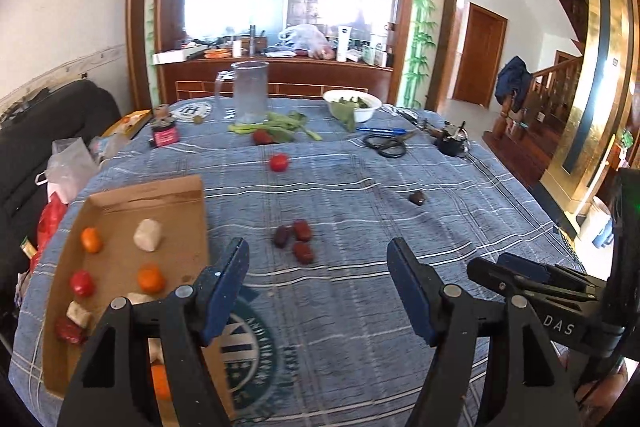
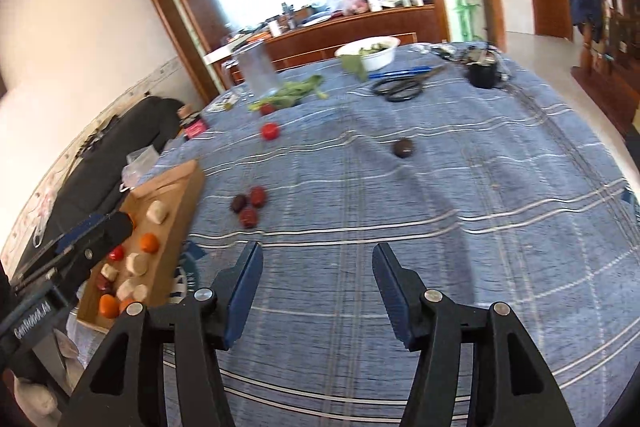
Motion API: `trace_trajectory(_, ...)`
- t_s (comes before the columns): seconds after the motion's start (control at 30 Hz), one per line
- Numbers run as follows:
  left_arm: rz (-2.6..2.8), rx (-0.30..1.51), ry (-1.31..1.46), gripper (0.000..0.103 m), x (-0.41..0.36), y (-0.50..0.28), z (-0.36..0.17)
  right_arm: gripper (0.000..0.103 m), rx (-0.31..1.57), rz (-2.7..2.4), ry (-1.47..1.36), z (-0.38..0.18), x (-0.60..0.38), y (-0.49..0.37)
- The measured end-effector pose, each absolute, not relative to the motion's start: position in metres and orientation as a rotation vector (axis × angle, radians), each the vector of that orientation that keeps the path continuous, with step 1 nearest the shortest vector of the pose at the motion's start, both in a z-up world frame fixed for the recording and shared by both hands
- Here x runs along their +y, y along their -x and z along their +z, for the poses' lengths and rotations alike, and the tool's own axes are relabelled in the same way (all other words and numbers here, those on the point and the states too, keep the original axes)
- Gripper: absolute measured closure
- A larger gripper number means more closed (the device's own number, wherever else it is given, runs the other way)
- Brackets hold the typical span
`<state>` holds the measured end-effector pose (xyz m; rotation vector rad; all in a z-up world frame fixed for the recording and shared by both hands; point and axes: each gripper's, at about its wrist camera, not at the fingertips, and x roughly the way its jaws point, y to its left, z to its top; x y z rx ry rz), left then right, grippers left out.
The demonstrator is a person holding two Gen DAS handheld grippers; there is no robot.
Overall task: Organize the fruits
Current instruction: 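Grasp a dark red date with the left gripper while the right gripper grasps the dark round nut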
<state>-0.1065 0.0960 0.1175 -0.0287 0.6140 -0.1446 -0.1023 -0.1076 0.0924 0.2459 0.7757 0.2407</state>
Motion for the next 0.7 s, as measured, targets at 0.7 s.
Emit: trace_trajectory(0.7, -0.030, 0.672, 0.036, 0.028, 0.128, 0.092, 0.104, 0.042, 0.864, 0.191, -0.211, 0.074, -0.141, 0.076)
